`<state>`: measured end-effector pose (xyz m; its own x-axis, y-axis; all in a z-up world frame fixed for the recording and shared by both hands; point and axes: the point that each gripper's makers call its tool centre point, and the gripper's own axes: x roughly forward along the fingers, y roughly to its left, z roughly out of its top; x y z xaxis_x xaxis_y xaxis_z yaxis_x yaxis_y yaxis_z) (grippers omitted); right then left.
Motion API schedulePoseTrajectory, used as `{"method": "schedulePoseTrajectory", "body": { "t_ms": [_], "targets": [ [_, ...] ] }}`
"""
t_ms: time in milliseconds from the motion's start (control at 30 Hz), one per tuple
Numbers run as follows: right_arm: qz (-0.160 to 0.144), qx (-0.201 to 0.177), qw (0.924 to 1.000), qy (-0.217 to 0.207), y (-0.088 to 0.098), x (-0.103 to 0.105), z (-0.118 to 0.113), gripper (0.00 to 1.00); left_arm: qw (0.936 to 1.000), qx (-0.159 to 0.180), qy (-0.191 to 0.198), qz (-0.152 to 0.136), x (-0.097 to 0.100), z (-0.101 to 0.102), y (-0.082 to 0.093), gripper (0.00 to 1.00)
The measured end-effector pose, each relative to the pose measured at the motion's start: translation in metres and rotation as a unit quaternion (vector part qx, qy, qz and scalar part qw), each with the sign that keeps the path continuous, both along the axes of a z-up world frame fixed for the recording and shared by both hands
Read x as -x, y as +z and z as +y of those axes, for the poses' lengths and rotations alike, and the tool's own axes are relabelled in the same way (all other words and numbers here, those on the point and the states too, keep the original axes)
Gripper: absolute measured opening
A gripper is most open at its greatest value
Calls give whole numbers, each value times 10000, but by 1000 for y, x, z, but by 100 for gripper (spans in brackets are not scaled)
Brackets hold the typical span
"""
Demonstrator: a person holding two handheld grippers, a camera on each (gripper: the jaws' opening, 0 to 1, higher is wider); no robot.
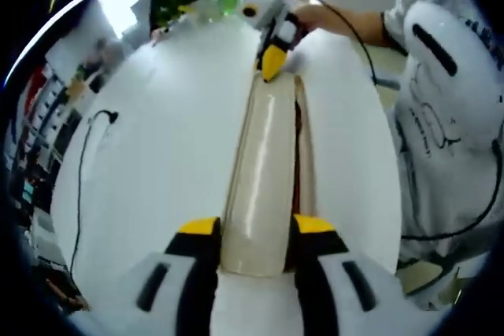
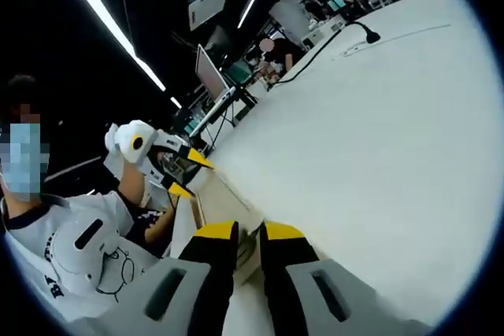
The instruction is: Arrange the utensils inside the cutlery case until each visible utensil rests in its matching compartment.
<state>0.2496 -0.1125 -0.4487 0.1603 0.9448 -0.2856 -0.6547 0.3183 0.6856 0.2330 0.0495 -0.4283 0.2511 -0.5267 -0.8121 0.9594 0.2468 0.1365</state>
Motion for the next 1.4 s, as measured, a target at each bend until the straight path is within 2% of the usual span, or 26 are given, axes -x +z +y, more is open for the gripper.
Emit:
{"method": "schedulePoseTrajectory", "body": {
  "t_ms": [100, 200, 267, 300, 367, 400, 433, 500, 567, 733, 833, 900, 967, 1100, 1233, 1300, 1367, 1400],
  "targets": [
    [1, -51, 10000, 11, 0, 0, 0, 10, 9989, 353, 287, 73, -4, 9, 9, 34],
    [-97, -16, 9999, 61, 1, -1, 0, 10, 9947, 711, 710, 208, -10, 21, 14, 31],
    [-124, 18, 9999, 91, 1, -1, 0, 10, 9933, 686, 920, 171, -15, 36, 10, 23],
    [-137, 31, 9999, 100, 1, -1, 0, 10, 9919, 709, 1038, 189, -16, 41, 7, 24],
    [-131, 40, 9998, 107, 1, 0, 0, 10, 9866, 863, 1330, 375, -17, 49, -1, 23],
    [-131, 37, 9998, 109, 1, 0, 0, 10, 9849, 951, 1385, 407, -17, 52, -4, 24],
    [-124, 30, 9999, 106, 1, 0, 0, 10, 9820, 1122, 1483, 323, -22, 54, -5, 23],
    [-108, 2, 9999, 93, 1, 0, -1, 10, 9773, 1317, 1603, 420, -21, 57, -8, 23],
    [-89, -29, 9999, 78, 1, 0, -1, 10, 9647, 1755, 1791, 806, -16, 53, -8, 23],
    [8, -163, 9999, 27, 1, 1, -1, 9, 9526, 2198, 1824, 1046, -12, 49, -10, 17],
    [25, -174, 9998, 2, 1, 1, -1, 9, 9433, 2385, 1898, 1316, -9, 46, -12, 13],
    [54, -179, 9998, -23, 1, 0, -1, 9, 9401, 2461, 1883, 1422, -7, 43, -11, 8],
    [91, -192, 9998, -49, 1, 1, -1, 8, 9387, 2464, 1923, 1453, -6, 43, -12, 8],
    [195, -222, 9995, -102, 1, 2, -1, 7, 9288, 2631, 2024, 1647, -4, 40, -9, 5],
    [323, -245, 9990, -191, 1, 2, -1, 6, 9272, 2697, 2001, 1657, -2, 36, -7, 4],
    [384, -315, 9984, -270, 4, 0, -2, 4, 9228, 2834, 1989, 1693, -1, 34, -4, 4],
    [434, -409, 9977, -307, 5, 0, -3, 4, 9152, 3007, 2027, 1757, -1, 34, -1, 4],
    [465, -431, 9974, -330, 5, 0, -2, 4, 9155, 3000, 2025, 1757, 0, 33, -2, 4]
  ]
}}
